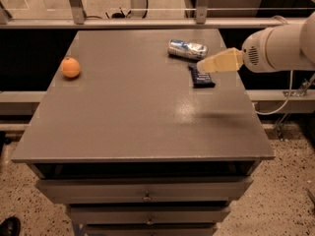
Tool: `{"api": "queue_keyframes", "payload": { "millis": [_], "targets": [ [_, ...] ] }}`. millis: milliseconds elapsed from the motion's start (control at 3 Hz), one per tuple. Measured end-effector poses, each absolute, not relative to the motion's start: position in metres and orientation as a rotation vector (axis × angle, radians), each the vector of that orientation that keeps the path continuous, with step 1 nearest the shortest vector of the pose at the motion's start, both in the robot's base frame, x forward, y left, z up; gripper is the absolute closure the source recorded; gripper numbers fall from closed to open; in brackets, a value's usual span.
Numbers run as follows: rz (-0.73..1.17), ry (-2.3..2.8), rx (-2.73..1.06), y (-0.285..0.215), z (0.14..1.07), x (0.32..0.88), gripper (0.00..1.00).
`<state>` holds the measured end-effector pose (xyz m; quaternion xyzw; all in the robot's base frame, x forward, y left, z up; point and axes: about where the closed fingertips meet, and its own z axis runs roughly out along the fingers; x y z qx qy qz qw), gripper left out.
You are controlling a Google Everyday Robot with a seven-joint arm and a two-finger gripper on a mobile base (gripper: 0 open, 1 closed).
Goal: Move rxbar blueberry near redbull can
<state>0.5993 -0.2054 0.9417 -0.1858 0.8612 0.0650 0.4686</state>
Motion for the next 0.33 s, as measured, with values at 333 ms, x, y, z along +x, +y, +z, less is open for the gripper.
{"api": "queue_keyframes", "payload": {
  "millis": [333],
  "targets": [
    [0.179,2.096,-0.470,-0.1991,0.9476,0.5906,0.00]
  ]
}}
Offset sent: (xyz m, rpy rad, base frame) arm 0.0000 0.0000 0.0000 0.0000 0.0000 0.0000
